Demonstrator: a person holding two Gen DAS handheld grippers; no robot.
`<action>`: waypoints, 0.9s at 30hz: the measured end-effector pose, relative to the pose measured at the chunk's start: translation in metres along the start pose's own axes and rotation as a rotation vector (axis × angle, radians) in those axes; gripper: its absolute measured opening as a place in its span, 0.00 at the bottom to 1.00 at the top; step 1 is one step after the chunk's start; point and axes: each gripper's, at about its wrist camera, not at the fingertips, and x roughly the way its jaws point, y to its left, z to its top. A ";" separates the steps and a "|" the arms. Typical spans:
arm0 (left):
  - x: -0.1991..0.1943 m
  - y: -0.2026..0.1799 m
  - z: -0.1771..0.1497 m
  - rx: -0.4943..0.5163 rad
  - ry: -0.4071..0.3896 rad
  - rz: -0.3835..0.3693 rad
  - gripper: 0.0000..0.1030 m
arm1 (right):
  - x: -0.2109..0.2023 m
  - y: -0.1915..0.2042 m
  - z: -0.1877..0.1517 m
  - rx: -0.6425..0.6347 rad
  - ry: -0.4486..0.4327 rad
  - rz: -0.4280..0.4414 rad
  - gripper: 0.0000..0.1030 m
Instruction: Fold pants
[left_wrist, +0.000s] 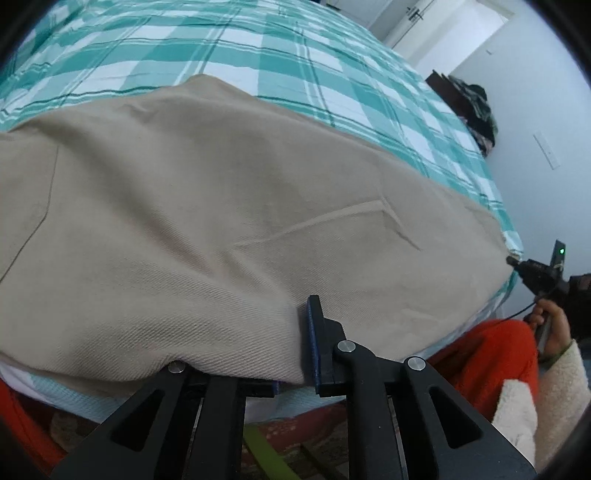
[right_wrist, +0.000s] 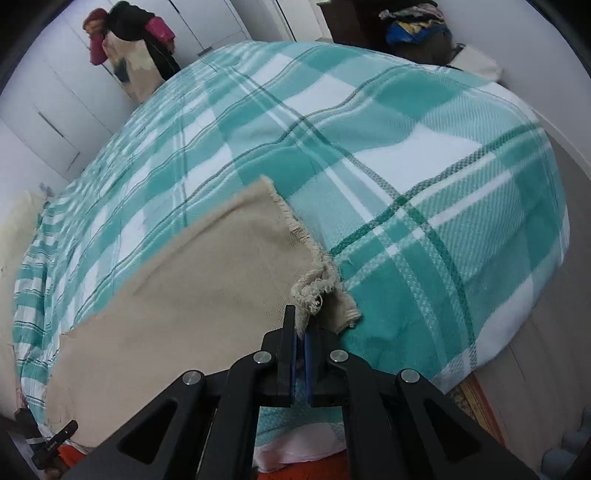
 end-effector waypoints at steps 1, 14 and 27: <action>-0.001 0.000 0.001 -0.001 0.000 0.000 0.11 | 0.000 -0.001 0.000 -0.002 -0.004 0.002 0.03; -0.066 -0.004 -0.028 0.141 0.108 0.014 0.56 | -0.067 0.018 -0.025 -0.028 -0.332 -0.187 0.60; 0.000 0.027 0.020 0.282 0.069 0.296 0.60 | 0.025 0.081 -0.015 -0.206 0.056 -0.016 0.63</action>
